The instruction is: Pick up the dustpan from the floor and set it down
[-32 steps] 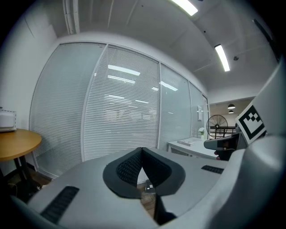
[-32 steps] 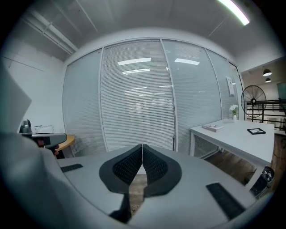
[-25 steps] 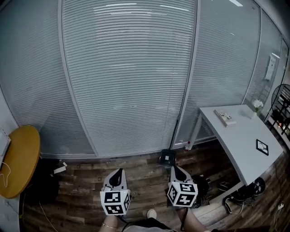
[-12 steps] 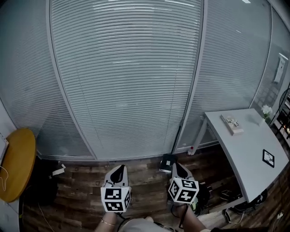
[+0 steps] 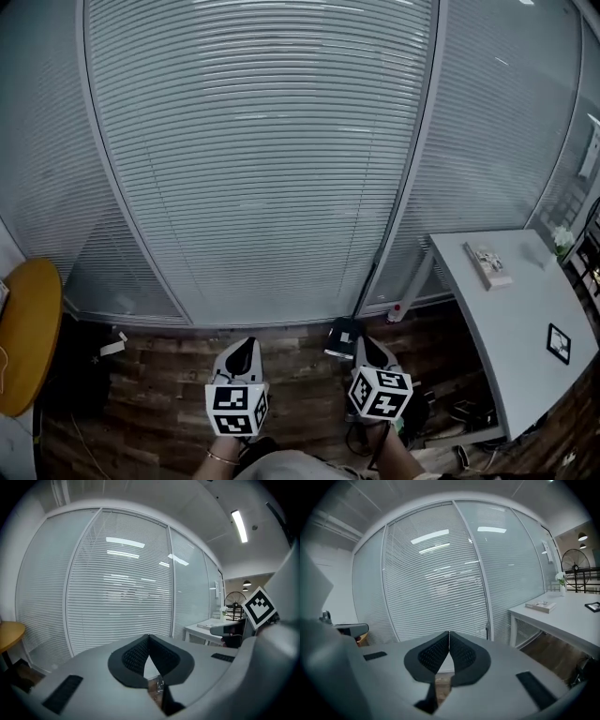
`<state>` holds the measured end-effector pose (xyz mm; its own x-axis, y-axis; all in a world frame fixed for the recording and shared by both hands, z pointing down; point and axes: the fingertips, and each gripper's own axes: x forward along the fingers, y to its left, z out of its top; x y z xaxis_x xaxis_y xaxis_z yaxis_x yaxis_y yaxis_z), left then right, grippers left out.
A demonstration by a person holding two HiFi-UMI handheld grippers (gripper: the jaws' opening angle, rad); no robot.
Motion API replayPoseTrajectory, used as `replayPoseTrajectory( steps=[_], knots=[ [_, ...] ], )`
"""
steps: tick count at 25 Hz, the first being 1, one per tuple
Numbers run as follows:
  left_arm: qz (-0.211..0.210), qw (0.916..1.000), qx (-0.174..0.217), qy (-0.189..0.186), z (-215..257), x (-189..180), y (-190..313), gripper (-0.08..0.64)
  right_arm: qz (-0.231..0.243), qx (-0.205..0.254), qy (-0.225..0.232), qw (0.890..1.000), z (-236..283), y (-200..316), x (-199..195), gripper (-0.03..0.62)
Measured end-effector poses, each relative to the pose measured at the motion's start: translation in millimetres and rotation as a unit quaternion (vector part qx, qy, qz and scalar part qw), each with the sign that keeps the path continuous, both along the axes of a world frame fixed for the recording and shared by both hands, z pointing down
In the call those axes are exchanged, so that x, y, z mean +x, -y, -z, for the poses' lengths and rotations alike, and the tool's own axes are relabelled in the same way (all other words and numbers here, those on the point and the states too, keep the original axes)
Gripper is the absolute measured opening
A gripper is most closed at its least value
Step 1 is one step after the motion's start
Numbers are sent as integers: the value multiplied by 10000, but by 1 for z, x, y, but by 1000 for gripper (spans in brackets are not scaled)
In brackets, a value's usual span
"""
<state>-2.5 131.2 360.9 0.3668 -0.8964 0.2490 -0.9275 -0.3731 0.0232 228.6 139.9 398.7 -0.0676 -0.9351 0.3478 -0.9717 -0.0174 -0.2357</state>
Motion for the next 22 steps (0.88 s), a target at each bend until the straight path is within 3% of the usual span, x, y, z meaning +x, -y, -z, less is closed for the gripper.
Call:
replayPoseTrajectory(
  steps=[7,15,22],
  knots=[
    [-36,9998,-174,-39,-17,6,41,17,-100,-196,7,9998,-17,30,12,32],
    [-274,9989,-58,-384,-16,29,116,17,-438,-142,-122,9989,-10,83,40,32],
    [-455,9984,15,-345,-9,31,186,17,-517,-117,-160,9985,-2,150,35,32]
  ],
)
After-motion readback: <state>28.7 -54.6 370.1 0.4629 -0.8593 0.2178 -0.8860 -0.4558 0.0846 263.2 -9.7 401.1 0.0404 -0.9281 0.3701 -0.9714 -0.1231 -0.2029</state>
